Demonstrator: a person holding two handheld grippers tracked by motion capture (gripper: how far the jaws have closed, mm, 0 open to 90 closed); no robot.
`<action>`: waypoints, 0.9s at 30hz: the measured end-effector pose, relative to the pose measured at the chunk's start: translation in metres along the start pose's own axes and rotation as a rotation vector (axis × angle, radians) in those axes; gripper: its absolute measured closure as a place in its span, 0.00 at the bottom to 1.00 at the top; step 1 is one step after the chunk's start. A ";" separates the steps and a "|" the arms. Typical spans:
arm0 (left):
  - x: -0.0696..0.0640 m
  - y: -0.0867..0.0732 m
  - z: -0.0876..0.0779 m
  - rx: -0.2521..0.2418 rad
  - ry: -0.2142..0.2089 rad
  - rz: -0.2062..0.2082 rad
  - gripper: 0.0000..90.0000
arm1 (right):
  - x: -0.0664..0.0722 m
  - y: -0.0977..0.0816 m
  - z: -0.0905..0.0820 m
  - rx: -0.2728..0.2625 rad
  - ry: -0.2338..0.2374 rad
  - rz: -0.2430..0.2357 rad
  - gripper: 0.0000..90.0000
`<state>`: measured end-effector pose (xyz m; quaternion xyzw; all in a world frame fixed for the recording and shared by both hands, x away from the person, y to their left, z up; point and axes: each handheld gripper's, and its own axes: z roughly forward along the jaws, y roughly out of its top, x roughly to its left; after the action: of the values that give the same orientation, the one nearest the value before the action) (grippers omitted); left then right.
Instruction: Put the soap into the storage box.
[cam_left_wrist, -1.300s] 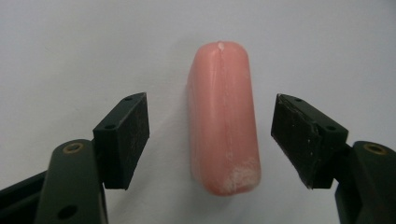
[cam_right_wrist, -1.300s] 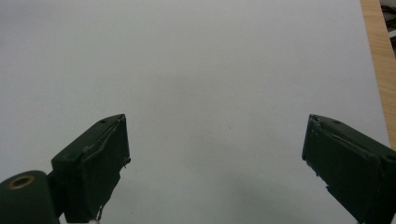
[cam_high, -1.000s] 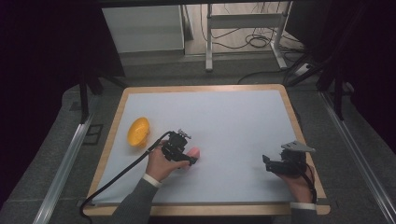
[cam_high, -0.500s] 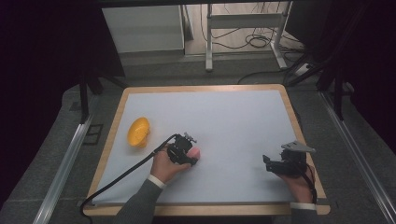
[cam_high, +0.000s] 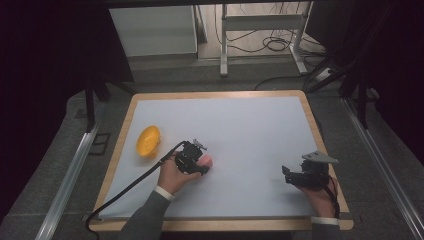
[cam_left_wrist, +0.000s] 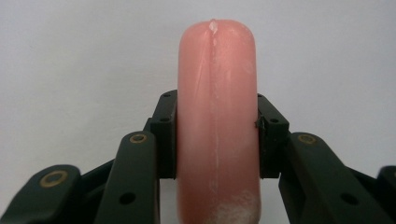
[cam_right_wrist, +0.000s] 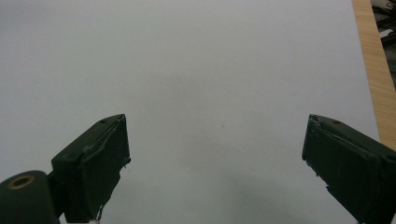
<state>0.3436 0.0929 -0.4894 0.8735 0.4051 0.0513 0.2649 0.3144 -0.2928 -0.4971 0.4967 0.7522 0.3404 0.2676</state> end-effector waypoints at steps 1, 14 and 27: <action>0.001 -0.001 -0.003 -0.007 -0.004 -0.003 0.67 | 0.000 0.000 0.000 -0.002 -0.001 0.001 0.08; 0.016 -0.011 -0.023 -0.051 -0.013 -0.036 0.67 | -0.002 -0.001 -0.001 0.001 -0.007 0.006 0.08; 0.027 -0.017 -0.046 -0.116 0.006 -0.062 0.67 | -0.001 0.000 -0.001 0.002 -0.007 0.002 0.08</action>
<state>0.3361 0.1413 -0.4620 0.8435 0.4293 0.0692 0.3153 0.3140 -0.2939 -0.4968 0.4987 0.7511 0.3385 0.2694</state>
